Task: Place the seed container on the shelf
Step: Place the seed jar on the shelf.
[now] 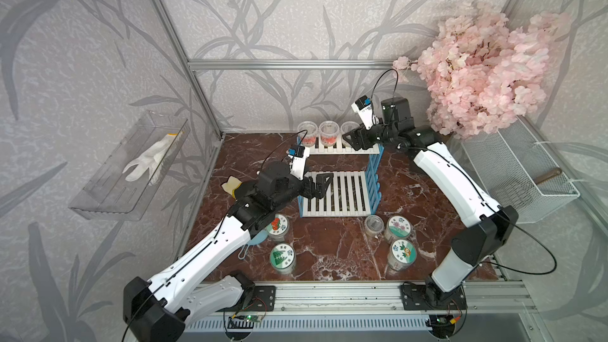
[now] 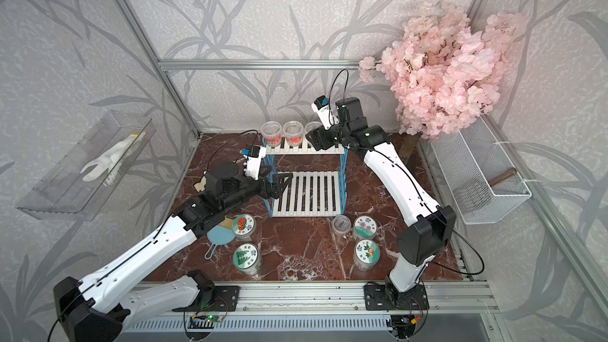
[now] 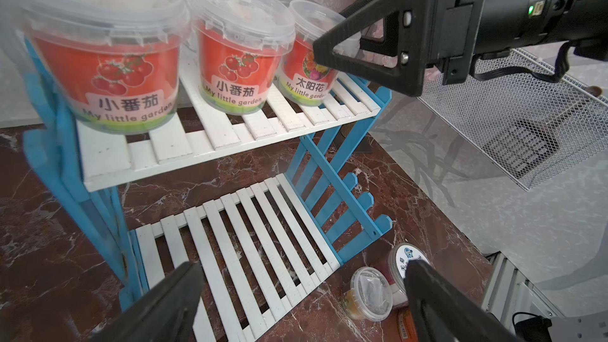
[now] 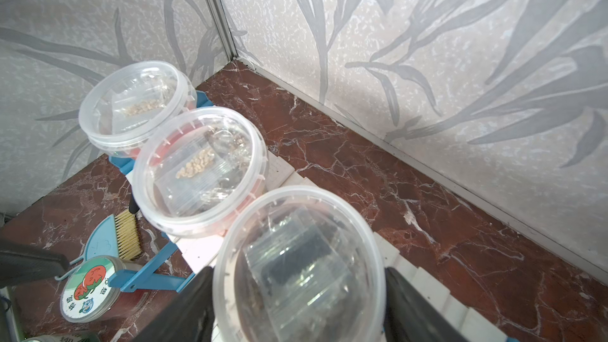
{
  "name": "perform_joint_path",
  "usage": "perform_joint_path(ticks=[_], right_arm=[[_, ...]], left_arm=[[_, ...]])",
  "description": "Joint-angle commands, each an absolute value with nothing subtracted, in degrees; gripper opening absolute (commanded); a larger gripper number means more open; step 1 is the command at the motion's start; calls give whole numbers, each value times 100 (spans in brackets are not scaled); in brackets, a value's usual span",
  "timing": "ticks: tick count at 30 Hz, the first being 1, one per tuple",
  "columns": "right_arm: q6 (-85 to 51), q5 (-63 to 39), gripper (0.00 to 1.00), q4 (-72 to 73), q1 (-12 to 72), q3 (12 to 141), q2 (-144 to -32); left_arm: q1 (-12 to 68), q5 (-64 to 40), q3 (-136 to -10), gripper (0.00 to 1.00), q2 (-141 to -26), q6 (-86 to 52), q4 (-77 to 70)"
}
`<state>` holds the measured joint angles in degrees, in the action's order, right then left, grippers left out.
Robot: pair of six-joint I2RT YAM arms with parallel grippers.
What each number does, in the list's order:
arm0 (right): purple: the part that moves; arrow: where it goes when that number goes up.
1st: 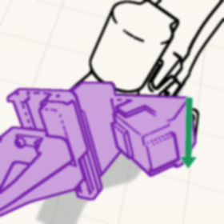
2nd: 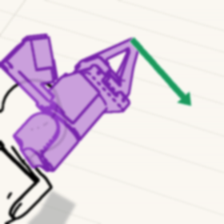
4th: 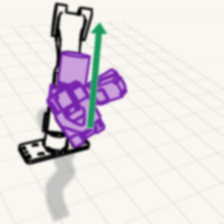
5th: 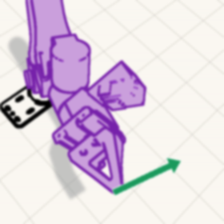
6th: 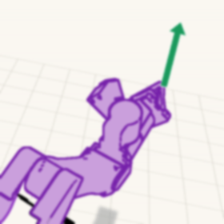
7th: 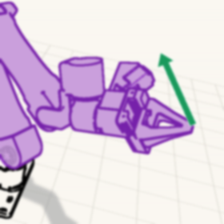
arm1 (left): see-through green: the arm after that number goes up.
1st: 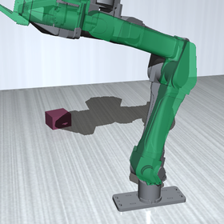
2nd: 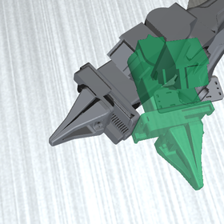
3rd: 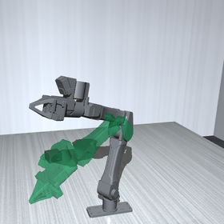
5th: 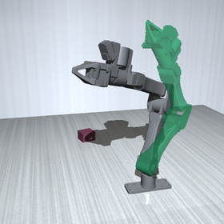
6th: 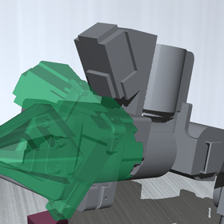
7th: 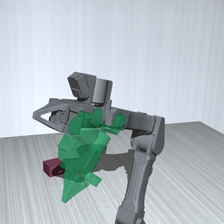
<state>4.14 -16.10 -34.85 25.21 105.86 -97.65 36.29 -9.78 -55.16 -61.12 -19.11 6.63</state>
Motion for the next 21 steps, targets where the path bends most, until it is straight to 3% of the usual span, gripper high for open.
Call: perform_joint_path(ticks=[1,12,21], right_arm=[[387,-1589,78,-3278,2503,10548,-9668],[357,-1482,85,-3199,2492,10488,-9632],[333,-1494,83,-3271,2495,10435,-9488]], left_arm=[[3610,-1008,-5665,100,-6093,-1863,737],[3609,-1063,-5676,100,-6099,-1857,768],[3611,-1059,-5706,100,-6098,-1828,790]])
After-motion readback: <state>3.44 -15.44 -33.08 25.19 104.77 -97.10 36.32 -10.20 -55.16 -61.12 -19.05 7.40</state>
